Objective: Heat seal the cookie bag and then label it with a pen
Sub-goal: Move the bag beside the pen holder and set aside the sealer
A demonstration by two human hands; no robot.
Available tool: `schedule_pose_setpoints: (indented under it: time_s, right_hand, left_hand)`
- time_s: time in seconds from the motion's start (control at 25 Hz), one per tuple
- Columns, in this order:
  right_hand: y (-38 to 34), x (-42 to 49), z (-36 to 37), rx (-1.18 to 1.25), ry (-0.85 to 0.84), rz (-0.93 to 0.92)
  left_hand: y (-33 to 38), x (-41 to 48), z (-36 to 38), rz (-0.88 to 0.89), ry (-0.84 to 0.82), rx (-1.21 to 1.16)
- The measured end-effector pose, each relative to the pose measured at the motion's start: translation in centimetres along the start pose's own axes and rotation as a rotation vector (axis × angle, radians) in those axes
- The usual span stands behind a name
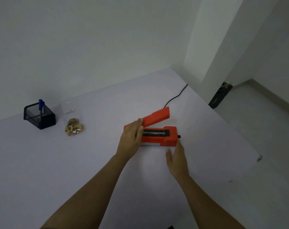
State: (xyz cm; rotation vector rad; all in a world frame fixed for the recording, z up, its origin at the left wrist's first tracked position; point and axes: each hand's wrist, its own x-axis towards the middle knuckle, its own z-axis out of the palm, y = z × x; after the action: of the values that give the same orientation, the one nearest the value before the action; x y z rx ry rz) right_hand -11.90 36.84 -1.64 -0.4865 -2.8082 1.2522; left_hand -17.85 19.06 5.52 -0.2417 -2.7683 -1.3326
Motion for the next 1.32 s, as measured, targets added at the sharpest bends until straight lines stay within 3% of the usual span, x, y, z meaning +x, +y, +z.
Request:
schedule_pose_setpoints:
  time_s: [0.16,0.28,0.4,0.52,0.8,1.32]
  right_hand:
    - [0.9,0.6,-0.2,-0.016,0.006,-0.048]
    - [1.2,1.5,-0.4,-0.006,0.003,-0.093]
    - [1.0,3.3,-0.4,0.003,-0.002,-0.137]
    - [0.3,6.0,-0.2,0.009,-0.041,-0.162]
    - [-1.7,15.2,1.6,-0.017,-0.162,-0.215]
    - [-9.4,32.6,7.7,0.036,-0.227,-0.347]
  left_hand:
    - [-1.3,0.8,2.0,0.122,-0.058,0.160]
    - [-1.6,1.3,1.6,0.075,0.133,0.060]
    - [-2.6,1.0,0.9,-0.329,0.274,-0.098]
    - [-3.8,0.8,0.9,-0.680,0.223,-0.262]
    - [-5.5,5.9,0.8,-0.708,0.297,-0.375]
    - [-12.6,22.9,-3.2,-0.676,0.367,-0.248]
